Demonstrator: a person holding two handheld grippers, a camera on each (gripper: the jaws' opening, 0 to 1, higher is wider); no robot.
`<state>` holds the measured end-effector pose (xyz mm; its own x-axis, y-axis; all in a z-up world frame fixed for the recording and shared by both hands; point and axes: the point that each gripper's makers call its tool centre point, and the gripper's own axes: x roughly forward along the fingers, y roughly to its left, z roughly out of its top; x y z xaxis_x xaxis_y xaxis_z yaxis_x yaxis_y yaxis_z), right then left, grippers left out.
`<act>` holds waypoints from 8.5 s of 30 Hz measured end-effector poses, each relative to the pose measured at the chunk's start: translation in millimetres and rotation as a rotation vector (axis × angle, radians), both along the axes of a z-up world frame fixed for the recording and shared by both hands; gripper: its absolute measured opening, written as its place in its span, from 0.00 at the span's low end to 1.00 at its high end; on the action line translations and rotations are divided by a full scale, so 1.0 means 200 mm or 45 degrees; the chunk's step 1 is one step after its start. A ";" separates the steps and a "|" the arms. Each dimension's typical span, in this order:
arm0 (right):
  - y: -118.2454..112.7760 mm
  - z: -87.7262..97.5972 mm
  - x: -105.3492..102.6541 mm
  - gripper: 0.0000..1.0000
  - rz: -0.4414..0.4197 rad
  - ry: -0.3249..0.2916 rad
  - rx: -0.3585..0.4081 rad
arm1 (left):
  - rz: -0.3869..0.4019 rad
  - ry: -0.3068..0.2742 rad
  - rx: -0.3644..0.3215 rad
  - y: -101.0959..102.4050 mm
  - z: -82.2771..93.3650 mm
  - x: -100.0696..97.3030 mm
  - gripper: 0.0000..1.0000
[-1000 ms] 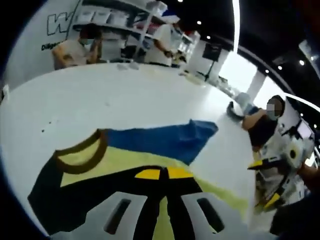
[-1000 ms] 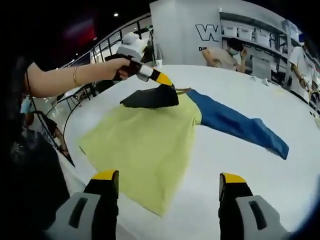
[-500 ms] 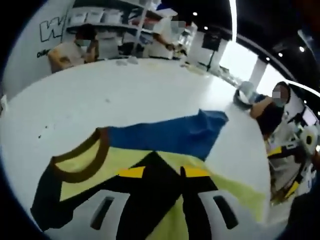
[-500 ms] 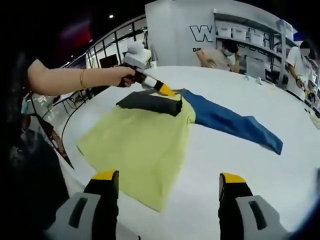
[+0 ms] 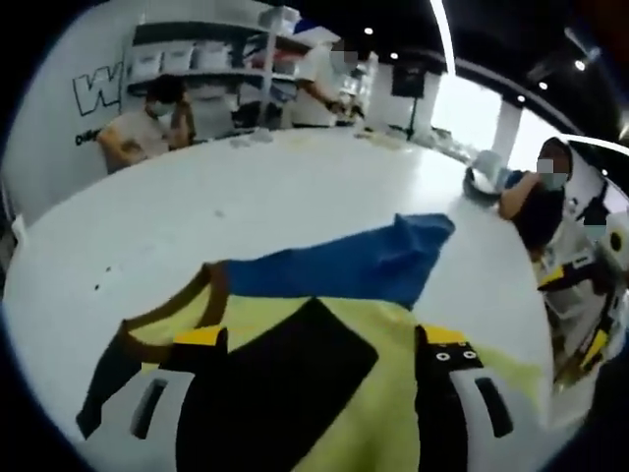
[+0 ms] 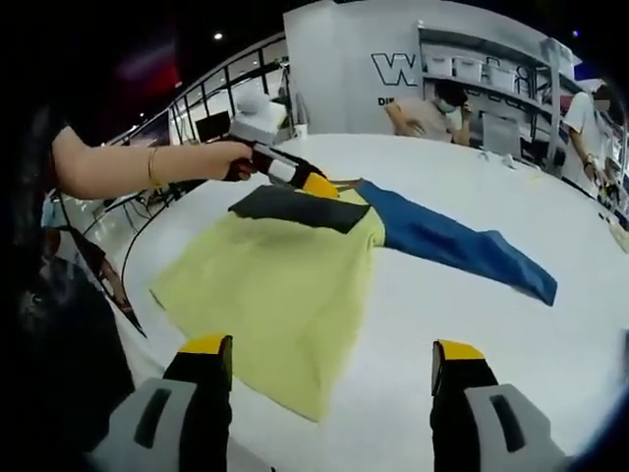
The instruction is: Fold the garment on the visible template until the final outline fits inside the template.
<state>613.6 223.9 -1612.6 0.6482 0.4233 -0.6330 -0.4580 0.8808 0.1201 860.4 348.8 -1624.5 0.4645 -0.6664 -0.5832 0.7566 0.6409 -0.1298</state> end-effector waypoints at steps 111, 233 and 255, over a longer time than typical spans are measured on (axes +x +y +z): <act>-1.21 -0.20 0.85 0.60 -0.840 0.093 0.078 | 0.301 -0.080 -0.036 0.82 0.30 -0.64 0.95; 0.23 0.12 1.23 0.00 -0.152 -0.019 0.167 | 0.442 -0.025 0.026 1.18 0.28 -0.88 0.97; 0.75 0.19 1.25 0.00 0.057 -0.035 0.171 | 0.477 -0.003 0.031 1.29 0.26 -0.92 0.97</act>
